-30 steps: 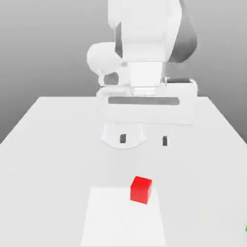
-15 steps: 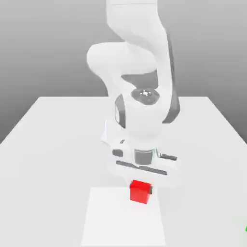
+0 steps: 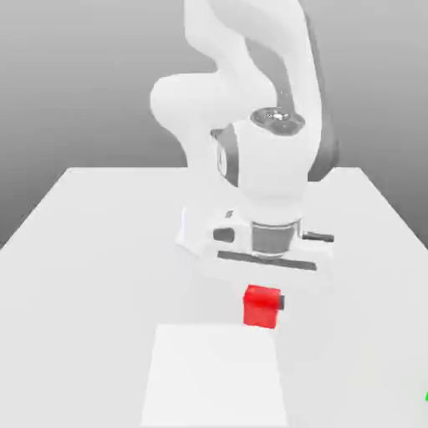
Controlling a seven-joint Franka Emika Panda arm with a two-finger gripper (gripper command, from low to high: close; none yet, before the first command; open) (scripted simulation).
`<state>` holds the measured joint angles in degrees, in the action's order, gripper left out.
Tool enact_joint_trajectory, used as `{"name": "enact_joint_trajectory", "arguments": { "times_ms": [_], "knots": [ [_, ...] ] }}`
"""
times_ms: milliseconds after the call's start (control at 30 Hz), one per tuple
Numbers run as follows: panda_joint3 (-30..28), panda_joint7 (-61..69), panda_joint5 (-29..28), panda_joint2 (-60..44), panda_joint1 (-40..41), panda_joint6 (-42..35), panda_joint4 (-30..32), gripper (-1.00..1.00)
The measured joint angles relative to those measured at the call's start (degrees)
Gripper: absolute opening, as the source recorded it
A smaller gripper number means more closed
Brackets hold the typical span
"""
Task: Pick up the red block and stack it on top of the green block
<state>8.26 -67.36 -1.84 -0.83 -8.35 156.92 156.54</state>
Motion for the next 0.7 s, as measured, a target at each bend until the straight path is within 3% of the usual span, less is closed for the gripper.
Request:
{"name": "enact_joint_trajectory", "arguments": {
  "times_ms": [467,600,633,700],
  "knots": [
    [9.60,18.07,-7.11,-16.38,-9.63,-13.48,-28.96,-1.00],
    [8.82,18.07,-10.64,-23.33,-11.98,-10.20,-32.40,-1.00],
    [8.09,17.52,-11.54,-25.13,-12.61,-8.66,-32.61,1.00],
    [8.09,17.52,-11.54,-25.13,-12.61,-8.66,-32.61,1.00]
  ]
}}
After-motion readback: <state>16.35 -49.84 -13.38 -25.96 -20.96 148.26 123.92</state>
